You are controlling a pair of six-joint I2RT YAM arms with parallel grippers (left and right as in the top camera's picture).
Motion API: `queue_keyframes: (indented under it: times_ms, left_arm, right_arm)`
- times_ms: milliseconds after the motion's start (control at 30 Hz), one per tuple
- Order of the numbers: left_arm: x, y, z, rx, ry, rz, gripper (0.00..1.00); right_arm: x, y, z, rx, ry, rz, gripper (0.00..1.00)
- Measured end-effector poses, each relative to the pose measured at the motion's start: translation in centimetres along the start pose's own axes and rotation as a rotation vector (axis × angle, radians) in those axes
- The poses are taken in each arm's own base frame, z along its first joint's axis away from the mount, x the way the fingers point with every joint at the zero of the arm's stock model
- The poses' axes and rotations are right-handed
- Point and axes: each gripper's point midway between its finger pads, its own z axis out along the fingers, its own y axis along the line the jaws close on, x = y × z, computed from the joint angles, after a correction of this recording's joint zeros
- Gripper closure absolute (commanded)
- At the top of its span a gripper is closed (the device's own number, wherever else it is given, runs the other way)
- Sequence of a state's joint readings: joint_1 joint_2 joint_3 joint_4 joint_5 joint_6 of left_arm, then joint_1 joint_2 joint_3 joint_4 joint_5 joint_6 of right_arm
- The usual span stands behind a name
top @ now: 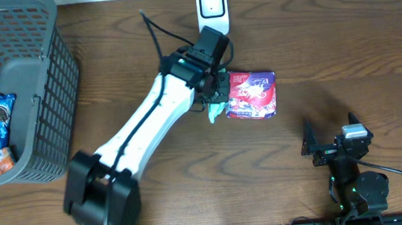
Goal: Scan the item barcode
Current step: 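Place the wipes pack on the table left of the candy bag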
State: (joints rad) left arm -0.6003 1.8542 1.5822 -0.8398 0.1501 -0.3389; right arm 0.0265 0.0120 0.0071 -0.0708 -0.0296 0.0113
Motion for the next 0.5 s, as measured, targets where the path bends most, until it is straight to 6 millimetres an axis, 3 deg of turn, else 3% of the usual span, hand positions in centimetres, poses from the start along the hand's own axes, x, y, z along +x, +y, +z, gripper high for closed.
queue_keyframes:
  times_ms: [33, 133, 200, 333, 500]
  left_arm:
    - [-0.3, 0.0, 1.0, -0.001, 0.001, 0.0, 0.87]
    - [-1.2, 0.2, 3.1, -0.018, -0.018, 0.002, 0.44]
    - [-1.4, 0.7, 4.1, -0.045, -0.024, 0.003, 0.34]
    - [-1.8, 1.9, 5.1, -0.111, -0.036, 0.03, 0.3]
    - [-1.9, 3.0, 4.7, -0.174, -0.048, 0.067, 0.3]
  right_arm:
    - [0.0, 0.0, 0.0, 0.0, 0.0, 0.0, 0.01]
    - [0.0, 0.0, 0.0, 0.0, 0.0, 0.0, 0.01]
    - [0.0, 0.0, 0.0, 0.0, 0.0, 0.0, 0.01]
    - [0.0, 0.0, 0.0, 0.0, 0.0, 0.0, 0.01]
    - [0.0, 0.0, 0.0, 0.0, 0.0, 0.0, 0.01]
